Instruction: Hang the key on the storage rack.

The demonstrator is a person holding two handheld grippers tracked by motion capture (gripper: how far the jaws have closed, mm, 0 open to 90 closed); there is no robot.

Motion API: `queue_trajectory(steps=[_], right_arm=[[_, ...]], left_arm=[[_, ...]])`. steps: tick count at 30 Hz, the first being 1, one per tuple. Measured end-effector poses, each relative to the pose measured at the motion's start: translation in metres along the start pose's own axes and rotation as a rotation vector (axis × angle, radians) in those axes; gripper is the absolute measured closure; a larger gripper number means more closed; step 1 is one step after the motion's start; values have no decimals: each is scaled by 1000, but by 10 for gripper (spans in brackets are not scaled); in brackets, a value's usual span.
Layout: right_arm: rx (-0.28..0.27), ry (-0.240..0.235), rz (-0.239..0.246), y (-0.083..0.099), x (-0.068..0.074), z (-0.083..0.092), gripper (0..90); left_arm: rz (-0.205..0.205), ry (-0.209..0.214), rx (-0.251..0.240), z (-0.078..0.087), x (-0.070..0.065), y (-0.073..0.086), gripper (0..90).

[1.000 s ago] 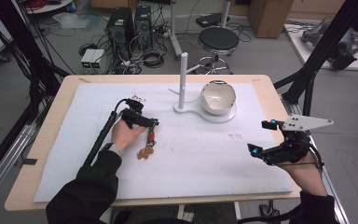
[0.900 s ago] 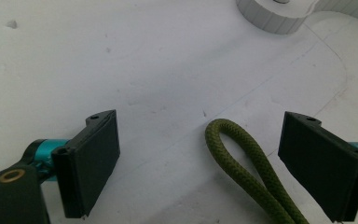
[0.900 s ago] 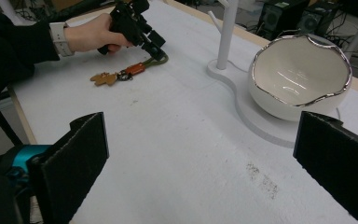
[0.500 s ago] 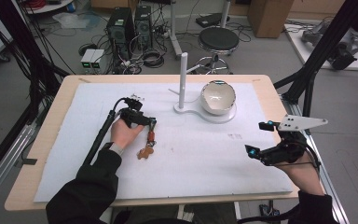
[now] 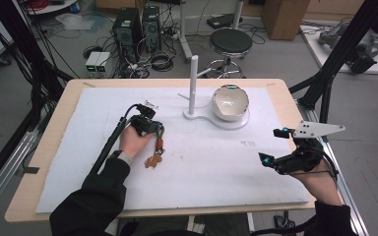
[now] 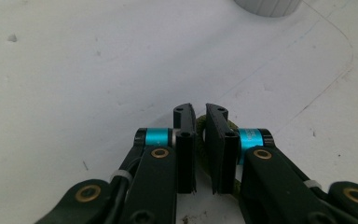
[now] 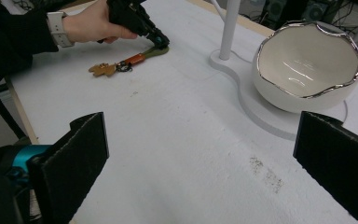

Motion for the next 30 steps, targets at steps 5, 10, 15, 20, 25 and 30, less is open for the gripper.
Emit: queue_trajectory(steps=[5, 10, 15, 20, 25, 30], right_arm=[[7, 4, -5, 0, 0, -1, 25], [4, 5, -4, 0, 0, -2, 24], [12, -9, 4, -2, 1, -7, 25], [0, -17, 14, -4, 1, -11, 25], [-19, -19, -13, -9, -2, -13, 25], [-19, -22, -6, -12, -1, -14, 25]], left_arm=[[-9, -16, 3, 0, -2, 0, 826], [-9, -22, 0, 1, -3, -1, 827], [-24, -21, -24, 9, -3, -3, 828], [-45, 37, -86, 29, -5, -11, 830], [-92, 67, -144, 53, -13, -21, 830], [-87, 94, -219, 80, -16, -37, 834]])
Point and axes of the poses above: each handheld gripper's, and its own axes: z roughly backward along the jaws, y roughly out of its underside, x roughly to its left, the point moved 2 cm from there along -z, roughly forward along the jaws, and after that the axes turned 3 degrees about -z, right-handed, at the moved point
